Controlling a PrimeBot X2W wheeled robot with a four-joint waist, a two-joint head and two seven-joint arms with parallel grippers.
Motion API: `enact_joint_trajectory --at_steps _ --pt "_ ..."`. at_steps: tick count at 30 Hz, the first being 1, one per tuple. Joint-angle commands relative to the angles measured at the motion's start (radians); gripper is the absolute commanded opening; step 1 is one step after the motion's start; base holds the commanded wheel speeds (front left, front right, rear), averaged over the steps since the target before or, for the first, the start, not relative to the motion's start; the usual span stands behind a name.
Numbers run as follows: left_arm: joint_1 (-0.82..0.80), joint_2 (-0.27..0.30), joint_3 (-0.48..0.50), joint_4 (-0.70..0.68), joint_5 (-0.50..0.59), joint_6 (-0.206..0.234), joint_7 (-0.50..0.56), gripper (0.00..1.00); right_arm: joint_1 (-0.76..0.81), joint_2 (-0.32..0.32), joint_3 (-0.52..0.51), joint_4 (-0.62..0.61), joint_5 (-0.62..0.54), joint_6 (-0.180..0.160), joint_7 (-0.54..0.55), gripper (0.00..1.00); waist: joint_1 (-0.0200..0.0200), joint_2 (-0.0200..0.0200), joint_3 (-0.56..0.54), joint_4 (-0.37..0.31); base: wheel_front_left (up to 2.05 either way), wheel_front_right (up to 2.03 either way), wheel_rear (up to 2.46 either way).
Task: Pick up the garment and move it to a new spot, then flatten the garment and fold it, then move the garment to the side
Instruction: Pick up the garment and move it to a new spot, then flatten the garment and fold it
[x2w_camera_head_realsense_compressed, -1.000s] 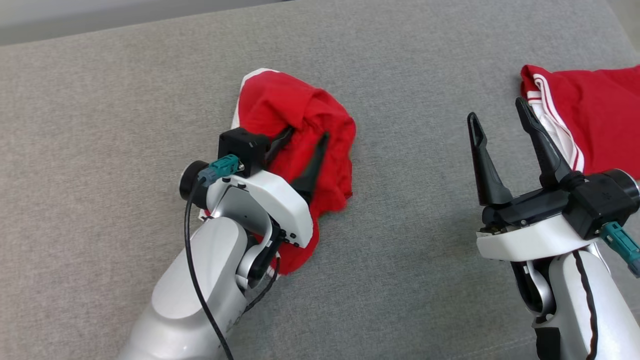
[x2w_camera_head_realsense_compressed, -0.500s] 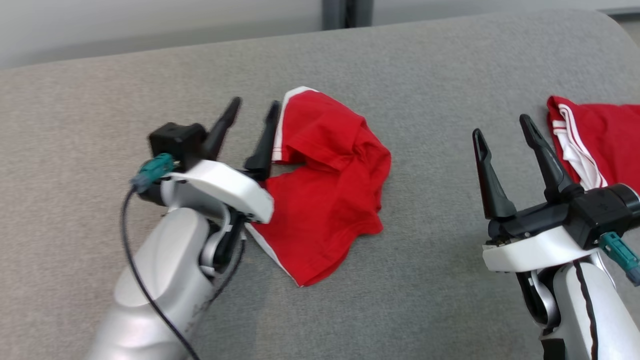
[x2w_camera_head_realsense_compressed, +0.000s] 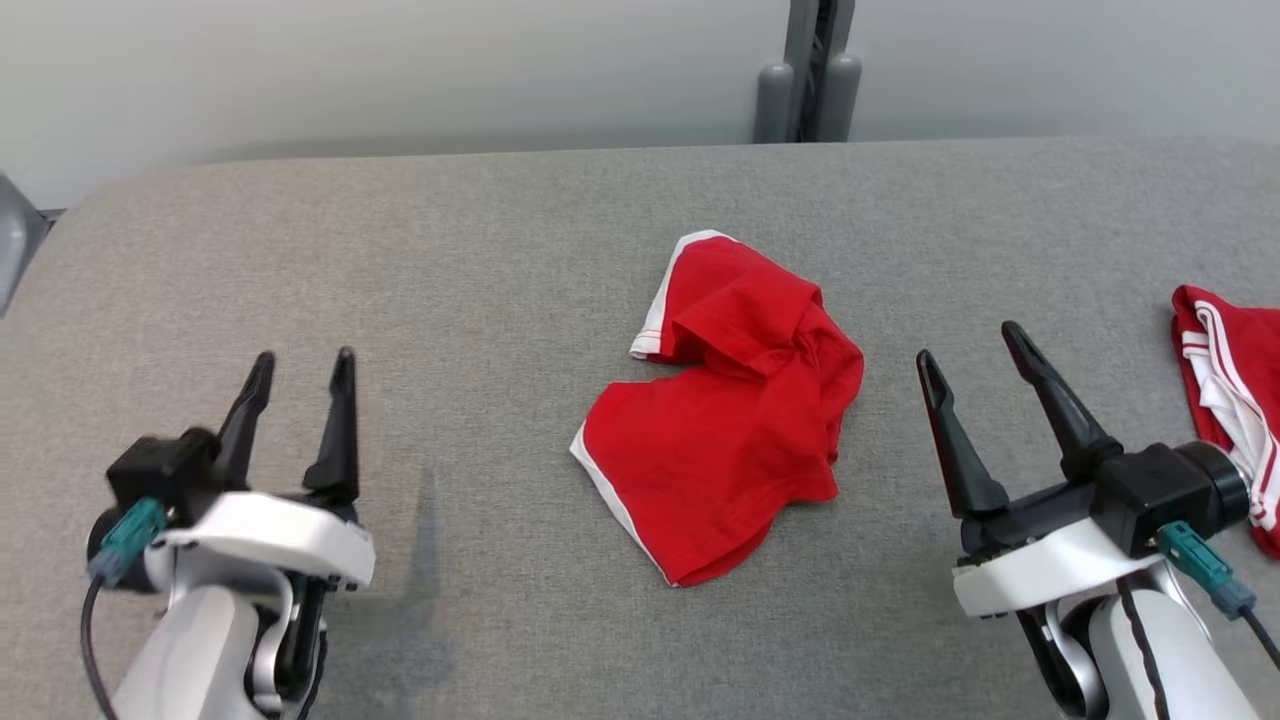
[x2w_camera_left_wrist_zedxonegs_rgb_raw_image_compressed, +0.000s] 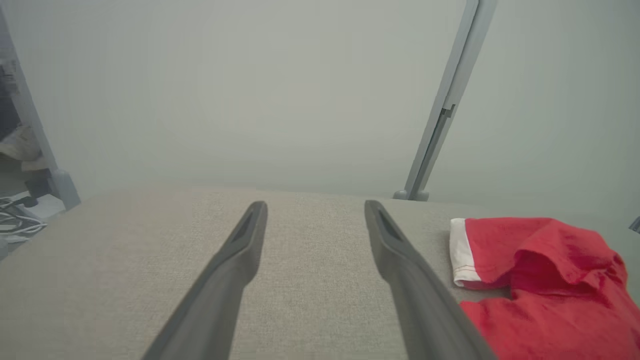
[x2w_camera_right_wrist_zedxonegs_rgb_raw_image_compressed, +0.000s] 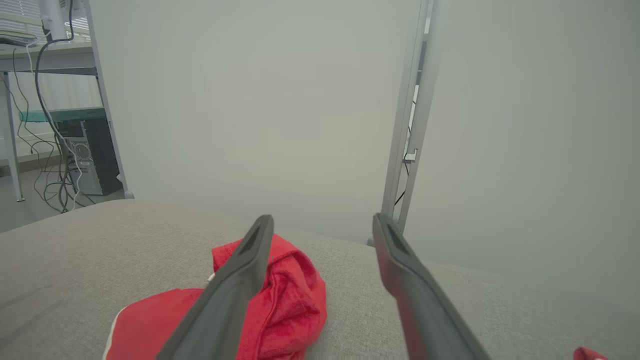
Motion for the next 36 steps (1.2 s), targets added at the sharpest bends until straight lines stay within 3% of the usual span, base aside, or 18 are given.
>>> enact_joint_trajectory --at_steps 1,6,17,27,36 --pt "0.041 0.0 0.037 -0.033 0.017 0.011 -0.005 1.0 0.016 -0.006 0.004 0.006 0.01 0.0 -0.006 1.0 0.0 0.0 -0.011 0.012 0.0 0.0 0.0" --pt "0.161 -0.066 0.161 -0.13 0.067 0.013 -0.005 1.0 0.031 -0.009 0.013 0.012 0.016 0.0 -0.006 1.0 0.0 0.0 -0.013 0.022 0.0 0.0 0.0" --pt "0.22 -0.181 0.271 -0.154 0.193 -0.081 -0.006 1.0 0.045 0.008 0.042 0.039 0.021 0.0 -0.006 1.0 0.0 0.0 -0.02 0.033 0.0 0.0 0.0" --pt "0.197 -0.213 0.299 -0.113 0.244 -0.121 -0.006 1.0 0.06 0.02 0.057 0.123 0.067 0.0 -0.006 1.0 0.0 0.0 0.015 0.064 0.0 0.0 0.0" --pt "0.175 -0.223 0.297 -0.088 0.256 -0.137 -0.006 1.0 0.027 0.03 0.079 0.304 0.105 0.0 -0.004 1.0 0.0 0.0 0.045 0.117 0.0 0.0 0.0"
